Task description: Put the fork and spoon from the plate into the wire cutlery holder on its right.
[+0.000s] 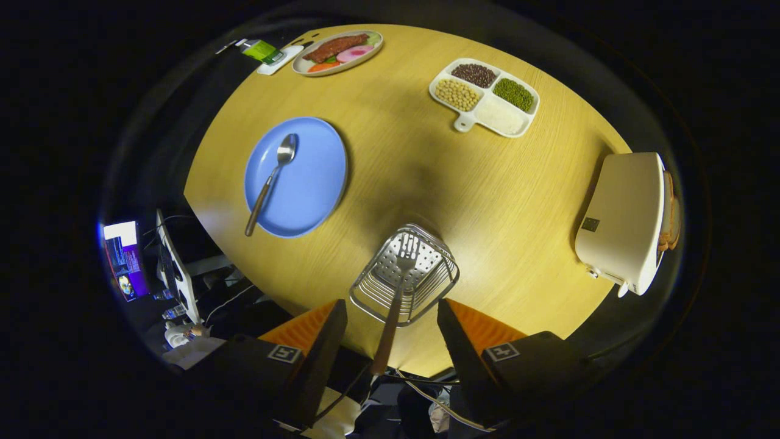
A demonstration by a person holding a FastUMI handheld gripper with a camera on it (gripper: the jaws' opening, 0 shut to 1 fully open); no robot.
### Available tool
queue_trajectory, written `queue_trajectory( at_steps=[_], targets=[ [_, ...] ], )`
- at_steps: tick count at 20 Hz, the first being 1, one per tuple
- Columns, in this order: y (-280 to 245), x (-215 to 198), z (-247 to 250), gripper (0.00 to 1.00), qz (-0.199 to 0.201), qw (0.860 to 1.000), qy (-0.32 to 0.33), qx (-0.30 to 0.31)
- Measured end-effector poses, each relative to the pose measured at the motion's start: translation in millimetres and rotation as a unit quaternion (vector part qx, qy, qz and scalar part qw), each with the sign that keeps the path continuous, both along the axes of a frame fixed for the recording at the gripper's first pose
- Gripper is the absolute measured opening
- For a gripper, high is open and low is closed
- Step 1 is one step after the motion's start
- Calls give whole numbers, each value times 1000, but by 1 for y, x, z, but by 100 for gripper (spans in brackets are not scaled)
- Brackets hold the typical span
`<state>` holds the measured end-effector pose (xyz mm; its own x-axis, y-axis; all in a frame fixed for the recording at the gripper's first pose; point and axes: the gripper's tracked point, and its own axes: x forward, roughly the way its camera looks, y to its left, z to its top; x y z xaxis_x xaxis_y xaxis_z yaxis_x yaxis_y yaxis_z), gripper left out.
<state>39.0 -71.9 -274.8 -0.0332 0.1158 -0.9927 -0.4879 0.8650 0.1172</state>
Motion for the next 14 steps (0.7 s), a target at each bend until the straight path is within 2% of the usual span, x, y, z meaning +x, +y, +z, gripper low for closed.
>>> queue_trajectory(
  at_steps=[1,8,14],
  targets=[
    [7,0,6,98,-2,1000,-17,14],
    [78,-14,42,100,-5,987,-111,117],
    [148,-29,19,100,-29,981,-102,163]
  ],
)
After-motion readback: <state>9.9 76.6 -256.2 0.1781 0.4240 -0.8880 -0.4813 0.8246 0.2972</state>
